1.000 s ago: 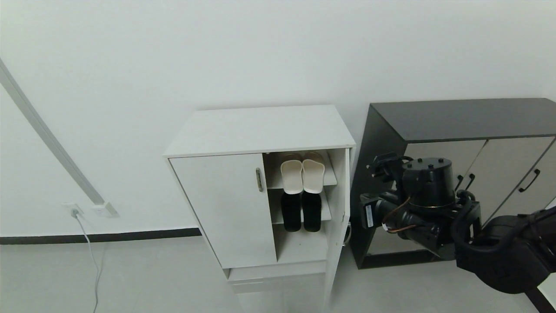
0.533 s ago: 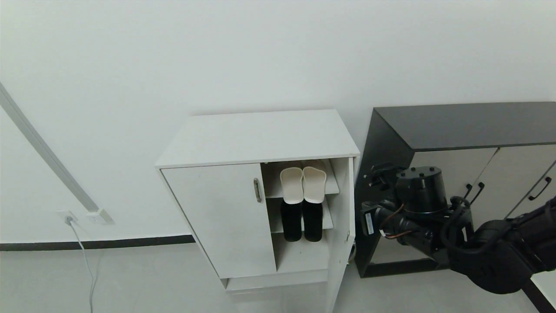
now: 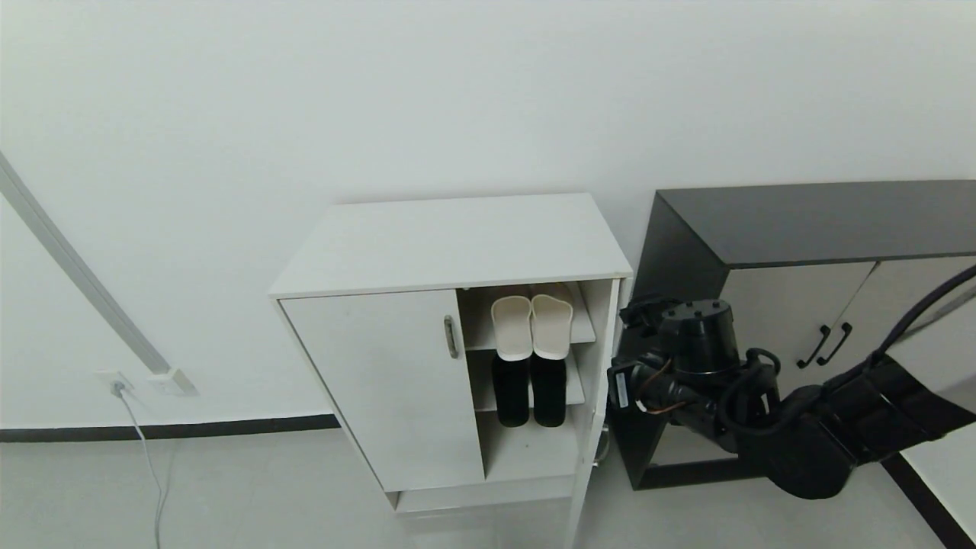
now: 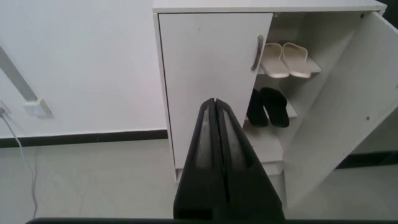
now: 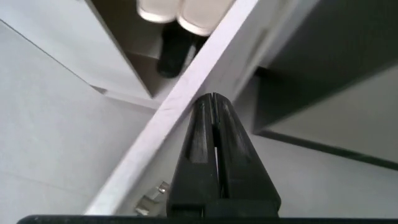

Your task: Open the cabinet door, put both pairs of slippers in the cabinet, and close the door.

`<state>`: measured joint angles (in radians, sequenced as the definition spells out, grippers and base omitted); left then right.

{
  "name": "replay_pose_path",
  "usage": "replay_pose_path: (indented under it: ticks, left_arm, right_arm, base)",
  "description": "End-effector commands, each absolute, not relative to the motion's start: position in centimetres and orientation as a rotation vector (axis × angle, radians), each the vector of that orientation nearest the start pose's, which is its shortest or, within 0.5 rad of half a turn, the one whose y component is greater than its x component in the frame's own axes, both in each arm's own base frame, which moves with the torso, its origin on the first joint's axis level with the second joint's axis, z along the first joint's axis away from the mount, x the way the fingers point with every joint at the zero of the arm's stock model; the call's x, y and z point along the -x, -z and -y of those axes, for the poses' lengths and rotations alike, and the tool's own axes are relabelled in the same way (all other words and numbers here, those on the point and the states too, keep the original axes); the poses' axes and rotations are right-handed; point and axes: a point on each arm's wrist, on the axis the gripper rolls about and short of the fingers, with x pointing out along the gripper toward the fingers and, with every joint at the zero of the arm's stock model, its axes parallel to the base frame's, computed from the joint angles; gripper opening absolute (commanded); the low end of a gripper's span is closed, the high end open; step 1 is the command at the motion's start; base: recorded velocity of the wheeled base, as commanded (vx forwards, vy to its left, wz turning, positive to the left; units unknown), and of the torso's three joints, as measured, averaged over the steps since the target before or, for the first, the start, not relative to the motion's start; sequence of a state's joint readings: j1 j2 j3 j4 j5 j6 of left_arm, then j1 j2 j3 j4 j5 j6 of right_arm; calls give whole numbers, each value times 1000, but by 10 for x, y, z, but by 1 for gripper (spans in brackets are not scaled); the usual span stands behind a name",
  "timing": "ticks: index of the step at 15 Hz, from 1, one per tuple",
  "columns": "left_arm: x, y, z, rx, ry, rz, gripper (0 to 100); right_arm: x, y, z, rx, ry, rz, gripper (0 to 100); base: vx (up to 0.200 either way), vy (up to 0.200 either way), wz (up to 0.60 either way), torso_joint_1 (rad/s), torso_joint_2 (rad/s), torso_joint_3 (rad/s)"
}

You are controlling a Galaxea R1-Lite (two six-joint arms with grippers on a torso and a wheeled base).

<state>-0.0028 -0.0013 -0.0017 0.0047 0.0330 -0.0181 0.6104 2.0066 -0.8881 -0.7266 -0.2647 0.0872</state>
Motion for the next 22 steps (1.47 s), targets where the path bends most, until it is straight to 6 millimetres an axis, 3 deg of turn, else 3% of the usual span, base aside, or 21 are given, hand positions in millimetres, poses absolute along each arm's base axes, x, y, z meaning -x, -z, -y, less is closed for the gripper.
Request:
replay_pose_path:
  ticks: [1,9,15,22]
  left_arm:
    - [23,-75,-1,18,-31,-3,0]
    - [23,-75,-1,20,-35,-3,0]
    - [23,-75,-1,18,-35,-3,0]
    - [23,-75,-1,20,-35,-3,0]
  right_arm:
    - [-318,-97,-207,74,-316,-375,0]
    - [-353,-91,-231,30,-332,-283,0]
    - [-368,-90,-242,-6,-365,-216,0]
    - [-386,-88,-242,-26,-348,-170,0]
  base:
    - [0,0,0,0,0,0]
    - [0,0,0,0,0,0]
    - [0,0,0,0,0,0]
    - [0,0,0,0,0,0]
